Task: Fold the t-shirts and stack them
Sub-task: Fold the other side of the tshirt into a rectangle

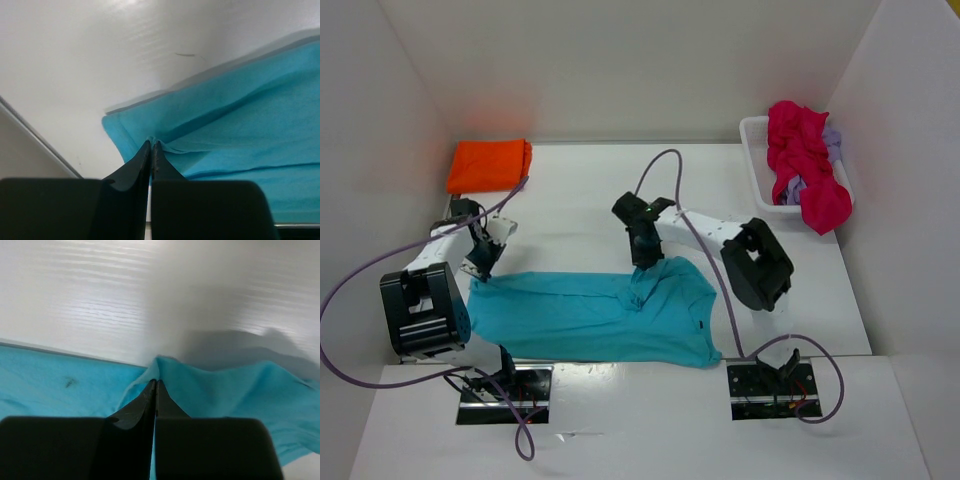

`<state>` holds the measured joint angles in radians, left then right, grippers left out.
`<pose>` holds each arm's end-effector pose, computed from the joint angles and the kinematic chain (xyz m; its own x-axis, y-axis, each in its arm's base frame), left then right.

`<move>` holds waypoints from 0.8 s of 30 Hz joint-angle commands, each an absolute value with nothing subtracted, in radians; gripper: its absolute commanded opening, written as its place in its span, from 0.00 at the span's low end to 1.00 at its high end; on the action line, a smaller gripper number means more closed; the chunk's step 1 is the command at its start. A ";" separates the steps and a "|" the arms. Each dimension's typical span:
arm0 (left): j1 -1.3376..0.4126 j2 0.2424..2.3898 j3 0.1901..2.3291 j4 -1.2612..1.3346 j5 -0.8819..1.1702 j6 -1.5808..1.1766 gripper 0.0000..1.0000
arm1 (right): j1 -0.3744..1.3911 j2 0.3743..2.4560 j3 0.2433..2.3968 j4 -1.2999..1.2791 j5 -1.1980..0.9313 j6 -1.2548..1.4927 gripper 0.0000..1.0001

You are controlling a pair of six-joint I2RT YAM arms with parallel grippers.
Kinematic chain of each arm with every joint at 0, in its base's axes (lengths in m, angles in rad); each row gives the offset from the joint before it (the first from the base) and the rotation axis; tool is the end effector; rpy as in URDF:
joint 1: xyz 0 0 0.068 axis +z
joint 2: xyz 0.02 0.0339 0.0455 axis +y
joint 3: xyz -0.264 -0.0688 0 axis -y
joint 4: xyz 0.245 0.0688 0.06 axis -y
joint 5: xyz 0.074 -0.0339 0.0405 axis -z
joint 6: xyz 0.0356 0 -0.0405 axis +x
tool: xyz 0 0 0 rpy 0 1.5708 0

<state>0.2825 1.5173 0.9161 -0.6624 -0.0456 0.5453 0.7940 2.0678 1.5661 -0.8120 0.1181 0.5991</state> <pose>0.2636 0.0782 0.1836 -0.9339 0.2684 -0.2360 0.2254 0.9548 0.1940 0.2955 0.2947 0.1746 -0.9474 -0.1650 -0.2742 -0.1852 0.9815 0.0493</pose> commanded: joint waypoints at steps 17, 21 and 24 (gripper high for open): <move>0.278 1.451 0.971 -0.706 -0.091 0.592 0.01 | 0.713 1.297 1.028 -0.851 -0.078 0.916 0.00; 0.278 1.433 0.962 -0.706 -0.091 0.610 0.01 | 0.713 1.184 0.947 -0.885 -0.120 0.969 0.00; 0.278 1.433 0.953 -0.693 -0.101 0.620 0.01 | 0.713 1.108 0.888 -0.896 -0.155 1.011 0.00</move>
<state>0.2790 1.4563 0.9665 -0.6922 -0.0849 0.5892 0.7090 1.1721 0.9329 -0.8494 -0.1051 0.9443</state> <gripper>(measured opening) 0.010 0.004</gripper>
